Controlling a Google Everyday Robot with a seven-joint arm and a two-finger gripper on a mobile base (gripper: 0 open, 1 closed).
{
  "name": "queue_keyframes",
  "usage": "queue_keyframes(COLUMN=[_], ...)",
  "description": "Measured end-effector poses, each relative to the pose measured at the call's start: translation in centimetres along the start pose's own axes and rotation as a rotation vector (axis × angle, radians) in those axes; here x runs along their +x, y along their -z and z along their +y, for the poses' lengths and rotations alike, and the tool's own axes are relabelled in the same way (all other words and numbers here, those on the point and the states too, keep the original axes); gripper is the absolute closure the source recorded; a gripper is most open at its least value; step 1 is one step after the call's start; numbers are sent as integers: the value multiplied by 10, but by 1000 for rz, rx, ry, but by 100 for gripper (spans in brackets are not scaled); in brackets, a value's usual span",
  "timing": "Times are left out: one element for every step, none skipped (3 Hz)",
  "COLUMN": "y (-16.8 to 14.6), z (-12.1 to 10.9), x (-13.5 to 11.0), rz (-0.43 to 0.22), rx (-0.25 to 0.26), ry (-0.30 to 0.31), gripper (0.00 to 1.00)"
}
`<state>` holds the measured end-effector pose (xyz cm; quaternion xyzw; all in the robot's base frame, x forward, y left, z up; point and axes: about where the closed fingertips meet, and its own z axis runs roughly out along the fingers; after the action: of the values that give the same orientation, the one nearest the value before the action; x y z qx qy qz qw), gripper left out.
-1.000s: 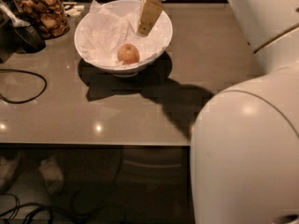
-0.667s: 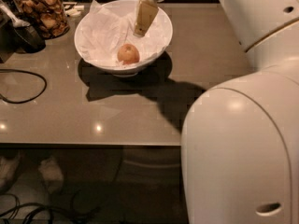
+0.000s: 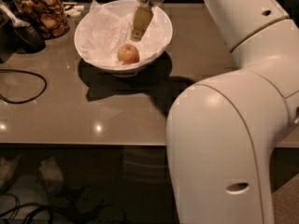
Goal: Pick apple from white bowl
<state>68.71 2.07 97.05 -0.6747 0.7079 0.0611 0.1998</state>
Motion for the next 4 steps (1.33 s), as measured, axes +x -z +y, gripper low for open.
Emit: queue_keyframes(y=[-13, -24, -32, -38], z=[-4, -8, -11, -14], x=[1, 1, 0, -1], rz=[5, 8, 9, 7], rx=[-17, -33, -42, -49], ry=[-11, -19, -22, -24], gripper=[35, 34, 35, 36])
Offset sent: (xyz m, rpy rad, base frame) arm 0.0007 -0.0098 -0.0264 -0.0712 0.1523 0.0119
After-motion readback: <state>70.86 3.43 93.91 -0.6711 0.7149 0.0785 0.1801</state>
